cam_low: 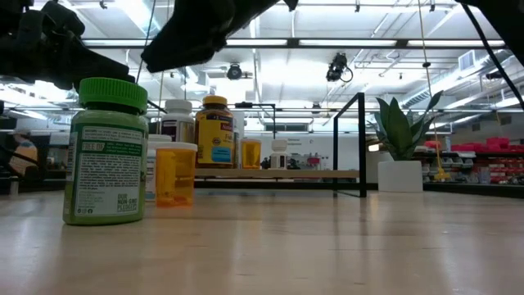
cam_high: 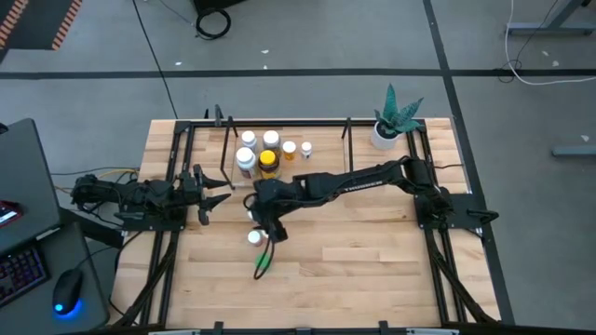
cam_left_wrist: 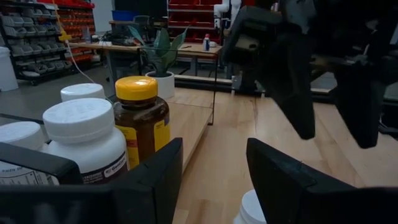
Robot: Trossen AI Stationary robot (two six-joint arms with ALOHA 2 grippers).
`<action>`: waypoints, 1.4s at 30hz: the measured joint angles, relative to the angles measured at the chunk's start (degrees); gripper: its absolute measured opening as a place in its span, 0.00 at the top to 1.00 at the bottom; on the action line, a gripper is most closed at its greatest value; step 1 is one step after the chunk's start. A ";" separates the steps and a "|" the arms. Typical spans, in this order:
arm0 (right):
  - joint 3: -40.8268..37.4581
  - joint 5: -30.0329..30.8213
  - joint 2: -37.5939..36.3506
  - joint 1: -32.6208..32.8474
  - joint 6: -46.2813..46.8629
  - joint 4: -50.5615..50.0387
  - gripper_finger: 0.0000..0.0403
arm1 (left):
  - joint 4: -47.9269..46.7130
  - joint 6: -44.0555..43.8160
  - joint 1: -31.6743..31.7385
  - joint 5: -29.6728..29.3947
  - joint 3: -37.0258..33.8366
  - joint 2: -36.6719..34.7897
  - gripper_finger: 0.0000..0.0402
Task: Pick and place medicine bottles onto shelf by color
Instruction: Put the orange bottle on the shelf
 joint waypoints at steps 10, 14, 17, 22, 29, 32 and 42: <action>-0.06 0.65 -0.35 0.07 0.48 -6.74 0.34 | -0.01 0.03 0.00 -0.01 0.00 -0.01 0.55; -0.06 0.51 -0.46 0.07 1.10 -8.22 0.34 | -0.01 0.02 0.00 0.00 0.00 -0.01 0.54; -0.06 -0.32 -0.46 0.11 1.29 -8.82 0.34 | 0.00 0.00 0.01 0.00 0.00 -0.02 0.53; -0.09 -0.43 -0.46 0.88 1.29 -9.87 0.33 | -0.02 0.00 0.00 0.00 0.00 0.00 0.54; -1.25 -0.45 -0.37 1.91 2.16 -11.00 0.26 | -0.02 0.02 0.00 0.00 0.00 -0.01 0.54; -1.93 -0.44 -0.35 2.18 2.36 -10.92 0.22 | -0.02 0.04 0.00 0.00 0.02 -0.01 0.53; -9.63 1.51 -0.28 2.51 1.83 -1.57 0.19 | -0.02 0.00 0.01 0.00 0.02 0.00 0.55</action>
